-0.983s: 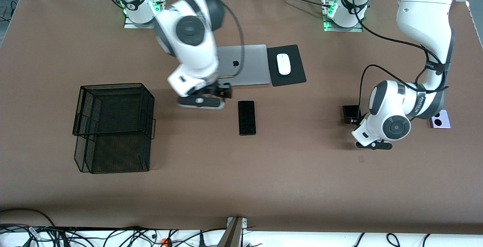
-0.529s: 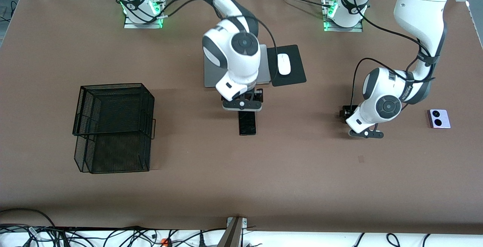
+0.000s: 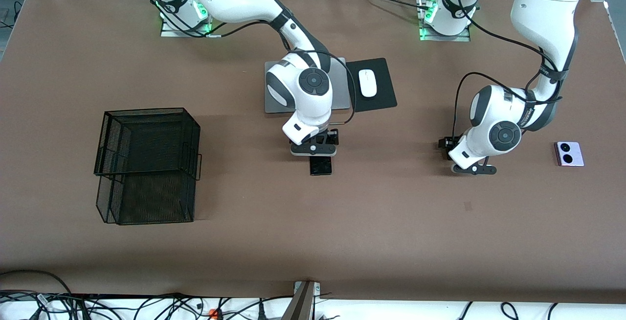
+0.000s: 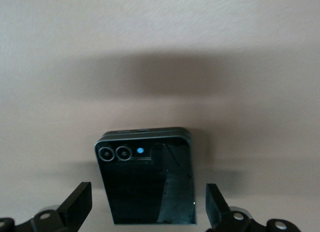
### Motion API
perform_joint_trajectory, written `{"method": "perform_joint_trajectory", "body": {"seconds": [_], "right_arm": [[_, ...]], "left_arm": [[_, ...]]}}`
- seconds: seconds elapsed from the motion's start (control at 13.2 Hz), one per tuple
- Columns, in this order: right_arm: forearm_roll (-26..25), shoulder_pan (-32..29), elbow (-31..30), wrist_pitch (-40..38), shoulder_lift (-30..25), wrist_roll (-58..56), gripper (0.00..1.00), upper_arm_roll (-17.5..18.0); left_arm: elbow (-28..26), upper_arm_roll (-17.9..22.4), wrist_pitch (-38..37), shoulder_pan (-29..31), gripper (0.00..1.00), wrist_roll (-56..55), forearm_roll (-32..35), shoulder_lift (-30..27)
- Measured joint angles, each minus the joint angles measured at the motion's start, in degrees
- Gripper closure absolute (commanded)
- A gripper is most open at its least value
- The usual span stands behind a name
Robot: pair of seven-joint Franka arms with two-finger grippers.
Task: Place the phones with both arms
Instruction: 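Grasp the tall phone with the right gripper while the left gripper grasps the flip phone, then lower the tall phone into the basket while the left gripper carries the flip phone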
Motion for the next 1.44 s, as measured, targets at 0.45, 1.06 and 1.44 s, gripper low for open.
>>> {"method": "perform_joint_trajectory", "body": {"seconds": [0.45,1.06,1.44], "right_arm": [[0.0,0.56,-0.28,3.83,3.39,-0.41,0.0,0.09],[0.0,1.43,-0.31,5.91,4.97,-0.41,0.26,0.14],[-0.14,1.43,-0.27,6.85,5.23,-0.56,0.88,0.09]], "left_arm": [[-0.33,-0.19,0.66,1.01,0.0,0.03,-2.37,0.85],[-0.09,-0.47,0.57,0.96,0.61,0.19,-2.64,1.04],[0.86,-0.53,-0.39,0.84,0.59,0.19,-2.64,1.39]]}}
